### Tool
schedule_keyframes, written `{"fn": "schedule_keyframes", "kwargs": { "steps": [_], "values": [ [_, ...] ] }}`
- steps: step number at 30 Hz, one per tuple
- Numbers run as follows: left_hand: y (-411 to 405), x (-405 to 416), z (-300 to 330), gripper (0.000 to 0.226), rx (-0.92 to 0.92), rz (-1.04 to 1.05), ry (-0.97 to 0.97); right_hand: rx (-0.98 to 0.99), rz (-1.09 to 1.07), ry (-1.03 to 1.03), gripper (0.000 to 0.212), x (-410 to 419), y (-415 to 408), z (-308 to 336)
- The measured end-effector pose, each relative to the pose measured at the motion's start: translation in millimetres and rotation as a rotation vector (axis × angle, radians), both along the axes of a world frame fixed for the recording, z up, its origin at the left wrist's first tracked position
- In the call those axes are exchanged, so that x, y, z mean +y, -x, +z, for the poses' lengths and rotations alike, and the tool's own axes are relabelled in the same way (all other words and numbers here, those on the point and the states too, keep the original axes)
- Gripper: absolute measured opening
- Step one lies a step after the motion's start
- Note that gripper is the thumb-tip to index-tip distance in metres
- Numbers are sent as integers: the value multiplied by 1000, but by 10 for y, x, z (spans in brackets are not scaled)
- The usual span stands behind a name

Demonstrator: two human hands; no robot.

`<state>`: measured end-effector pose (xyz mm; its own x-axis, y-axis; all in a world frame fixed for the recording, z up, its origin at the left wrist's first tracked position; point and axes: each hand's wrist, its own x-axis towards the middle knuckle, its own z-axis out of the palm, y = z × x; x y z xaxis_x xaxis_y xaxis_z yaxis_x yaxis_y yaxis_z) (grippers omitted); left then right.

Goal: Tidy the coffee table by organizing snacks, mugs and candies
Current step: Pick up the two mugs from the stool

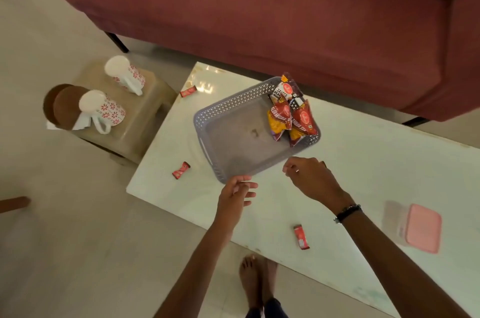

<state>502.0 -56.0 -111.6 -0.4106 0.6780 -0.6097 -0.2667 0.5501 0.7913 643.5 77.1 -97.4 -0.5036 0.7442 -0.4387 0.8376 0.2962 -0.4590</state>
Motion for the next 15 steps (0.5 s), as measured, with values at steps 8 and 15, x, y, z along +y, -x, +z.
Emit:
{"fn": "schedule_keyframes", "kwargs": {
  "steps": [8, 15],
  "values": [
    [475, 61, -27, 15, 1, 102, -5, 64, 67, 59, 23, 179, 680, -71],
    [1085, -2, 22, 16, -6, 276, 10, 130, 119, 128, 20, 123, 1465, -17]
  ]
}}
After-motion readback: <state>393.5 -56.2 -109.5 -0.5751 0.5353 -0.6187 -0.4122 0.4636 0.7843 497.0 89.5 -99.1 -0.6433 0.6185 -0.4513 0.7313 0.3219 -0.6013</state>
